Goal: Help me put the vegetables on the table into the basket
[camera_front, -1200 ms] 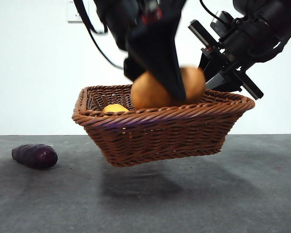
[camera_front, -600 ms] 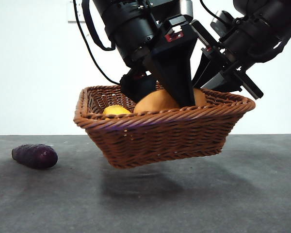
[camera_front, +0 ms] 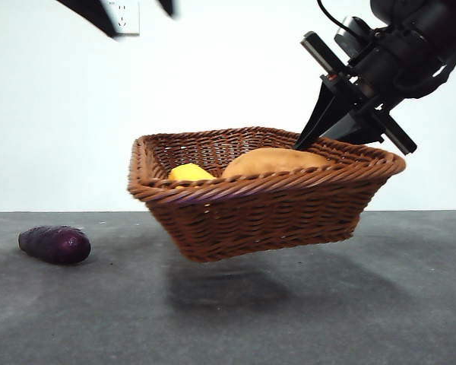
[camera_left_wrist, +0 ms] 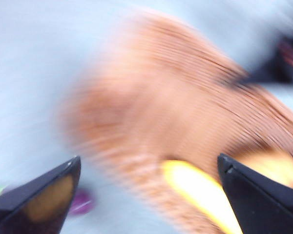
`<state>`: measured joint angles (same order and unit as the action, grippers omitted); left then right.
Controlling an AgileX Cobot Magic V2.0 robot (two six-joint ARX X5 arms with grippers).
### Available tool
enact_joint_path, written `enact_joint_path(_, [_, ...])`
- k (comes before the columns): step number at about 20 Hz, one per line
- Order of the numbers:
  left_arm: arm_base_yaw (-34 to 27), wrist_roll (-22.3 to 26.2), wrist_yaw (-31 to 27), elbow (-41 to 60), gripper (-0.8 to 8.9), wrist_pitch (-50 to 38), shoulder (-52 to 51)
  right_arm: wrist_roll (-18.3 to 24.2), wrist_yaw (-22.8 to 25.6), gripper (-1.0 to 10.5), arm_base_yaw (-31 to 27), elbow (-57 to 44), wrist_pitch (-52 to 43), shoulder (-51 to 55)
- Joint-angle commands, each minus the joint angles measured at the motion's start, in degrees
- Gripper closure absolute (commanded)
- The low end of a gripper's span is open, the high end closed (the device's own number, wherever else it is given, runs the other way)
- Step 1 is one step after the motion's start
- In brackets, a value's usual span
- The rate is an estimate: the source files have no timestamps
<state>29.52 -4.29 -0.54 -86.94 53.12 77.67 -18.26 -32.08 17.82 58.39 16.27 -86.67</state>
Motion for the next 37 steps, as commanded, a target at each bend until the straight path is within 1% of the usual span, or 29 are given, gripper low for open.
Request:
enact_joint_path(1, [-7.13,-7.37,0.13,0.20,3.42,1.88,-0.55,0.13,-2.32,9.6,-1.22,2.89,-1.01,0.07])
enact_joint_path(2, [-10.05,-7.91,0.63,0.20,3.42,3.34,0.02,0.66,-2.45,9.6,-1.95,4.48,0.09,0.24])
enact_joint_path(3, [-12.09,-9.16,0.92,0.20,3.42,4.81,1.16,2.10,-2.43,9.6,-2.67,6.62,2.08,0.33])
enact_joint_path(5, [-14.32,-11.39,0.94,0.20,3.42,6.47,4.61,5.07,-2.05,9.6,-4.02,11.45,6.95,0.35])
enact_joint_path(8, [-15.10,-16.17,0.92,0.20,3.42,7.69,11.19,9.11,-0.74,9.6,-5.68,18.14,13.77,0.35])
enact_joint_path(11, [-15.10,-20.96,0.92,0.20,3.42,7.72,18.16,12.74,-0.63,9.6,-6.84,23.43,20.20,0.35])
enact_joint_path(13, [-15.10,-24.06,0.90,0.20,3.42,8.20,22.38,14.19,-0.70,9.6,-7.45,25.46,22.77,0.35])
enact_joint_path(16, [-15.65,-24.46,-0.20,0.20,3.42,8.74,26.99,14.99,-0.76,9.6,-8.24,26.32,23.52,0.35])
enact_joint_path(19, [-16.26,-24.59,-0.83,0.20,3.42,7.43,30.49,17.07,-0.52,9.6,-8.90,26.29,24.55,0.35])
enact_joint_path(22, [-16.55,-25.16,-0.96,0.22,3.42,5.66,33.00,17.44,-0.50,9.6,-8.96,26.29,24.52,0.35])
enact_joint_path(27, [-16.87,-25.77,-0.96,0.22,3.42,3.15,35.43,18.12,-0.55,9.6,-8.96,26.29,24.70,0.35])
enact_joint_path(37, [-18.64,-26.73,-0.94,0.24,3.46,1.03,36.17,18.80,-0.55,9.6,-8.96,26.29,25.77,0.35])
